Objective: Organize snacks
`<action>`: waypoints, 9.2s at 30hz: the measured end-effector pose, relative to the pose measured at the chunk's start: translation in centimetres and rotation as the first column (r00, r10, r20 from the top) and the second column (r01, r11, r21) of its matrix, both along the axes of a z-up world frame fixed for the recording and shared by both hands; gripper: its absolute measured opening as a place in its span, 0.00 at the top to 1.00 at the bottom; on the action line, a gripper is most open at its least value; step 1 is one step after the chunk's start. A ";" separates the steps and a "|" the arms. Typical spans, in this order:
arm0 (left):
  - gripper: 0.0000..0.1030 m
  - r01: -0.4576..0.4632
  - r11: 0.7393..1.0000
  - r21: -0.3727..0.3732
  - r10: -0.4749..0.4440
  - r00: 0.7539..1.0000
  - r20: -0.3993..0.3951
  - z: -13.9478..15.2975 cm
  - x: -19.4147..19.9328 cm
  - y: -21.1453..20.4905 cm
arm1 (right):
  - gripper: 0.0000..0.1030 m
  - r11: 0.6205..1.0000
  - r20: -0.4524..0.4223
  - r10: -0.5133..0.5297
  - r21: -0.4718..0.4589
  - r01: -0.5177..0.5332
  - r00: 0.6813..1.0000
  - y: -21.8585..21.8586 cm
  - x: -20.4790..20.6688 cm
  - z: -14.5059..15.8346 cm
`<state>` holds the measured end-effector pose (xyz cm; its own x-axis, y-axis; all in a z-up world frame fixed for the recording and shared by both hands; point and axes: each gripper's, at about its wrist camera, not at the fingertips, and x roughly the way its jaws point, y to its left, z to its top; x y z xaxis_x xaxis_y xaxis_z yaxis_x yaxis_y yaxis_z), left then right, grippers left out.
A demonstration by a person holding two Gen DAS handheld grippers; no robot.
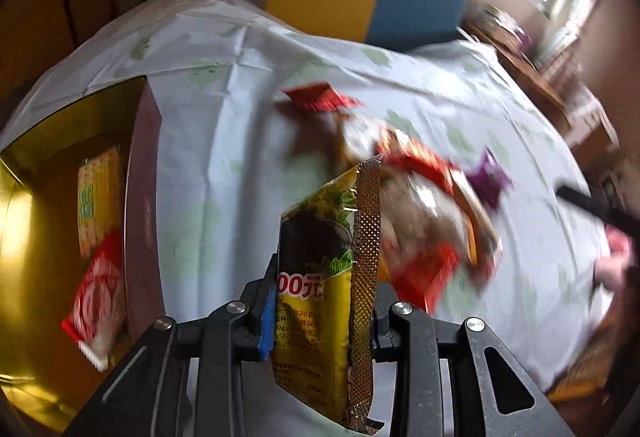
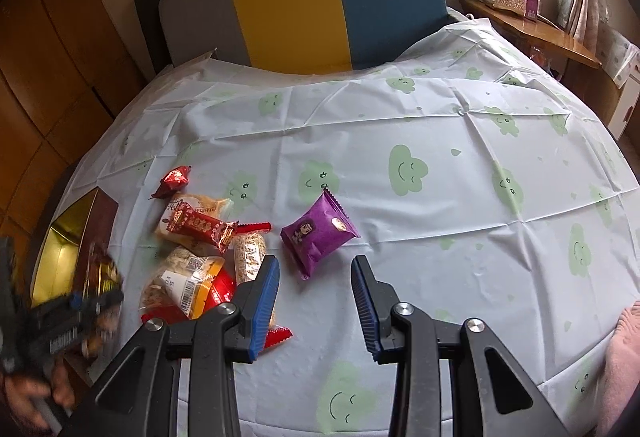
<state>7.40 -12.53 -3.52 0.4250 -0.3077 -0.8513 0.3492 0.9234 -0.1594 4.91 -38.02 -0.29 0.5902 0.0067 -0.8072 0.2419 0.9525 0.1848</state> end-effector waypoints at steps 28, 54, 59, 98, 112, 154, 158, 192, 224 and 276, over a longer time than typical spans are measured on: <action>0.67 0.099 0.995 -0.032 -0.095 0.988 0.123 -3.0 -5.1 1.2 | 0.56 0.924 -0.093 0.383 0.052 -0.380 0.919 13.3 14.1 -0.6; 0.66 0.103 0.993 -0.050 -0.095 0.986 0.139 -3.7 -5.2 1.1 | 0.63 0.887 -0.119 0.428 -0.134 -0.442 0.896 15.6 15.2 0.0; 0.66 0.094 0.995 -0.043 -0.087 0.986 0.139 -3.7 -5.3 1.2 | 0.63 0.888 -0.114 0.429 -0.127 -0.441 0.896 13.8 9.9 0.6; 0.68 -0.262 0.948 -0.178 0.282 0.954 0.100 5.3 1.5 16.2 | 0.63 0.863 -0.326 0.438 -0.107 -0.493 0.838 12.0 0.4 -7.1; 0.67 -0.369 0.929 -0.012 0.369 0.929 0.032 0.0 10.4 19.6 | 0.63 0.859 -0.327 0.443 -0.113 -0.500 0.835 12.1 0.4 -7.2; 0.40 -0.395 0.917 -0.048 0.397 0.903 0.165 1.7 -5.2 18.4 | 0.64 0.840 -0.295 0.482 -0.113 -0.531 0.825 13.5 -1.4 -5.6; 0.40 -0.425 0.903 -0.063 0.429 0.888 0.166 1.8 -5.5 19.6 | 0.64 0.832 -0.232 0.519 -0.084 -0.549 0.823 15.2 -2.0 -3.6; 0.40 -0.518 0.848 -0.109 0.529 0.835 0.150 0.9 -6.8 24.7 | 0.40 0.764 -0.036 0.639 0.139 -0.630 0.768 34.6 8.9 -2.7; 0.40 -0.289 0.957 -0.027 0.287 0.929 0.233 3.9 -8.2 15.0 | 0.40 0.910 0.038 0.409 -0.084 -0.405 0.912 15.1 0.4 1.4; 0.48 0.395 0.906 0.151 -0.413 0.904 0.114 -3.0 2.9 -10.3 | 0.40 0.997 -0.018 -0.031 0.069 0.032 0.999 -1.5 1.3 -0.4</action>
<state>10.35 -22.84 -6.48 0.4032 -0.3763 -0.8342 0.7067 0.7072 0.0225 6.16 -39.57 -0.68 0.5775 0.0447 -0.8152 0.2751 0.9295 0.2458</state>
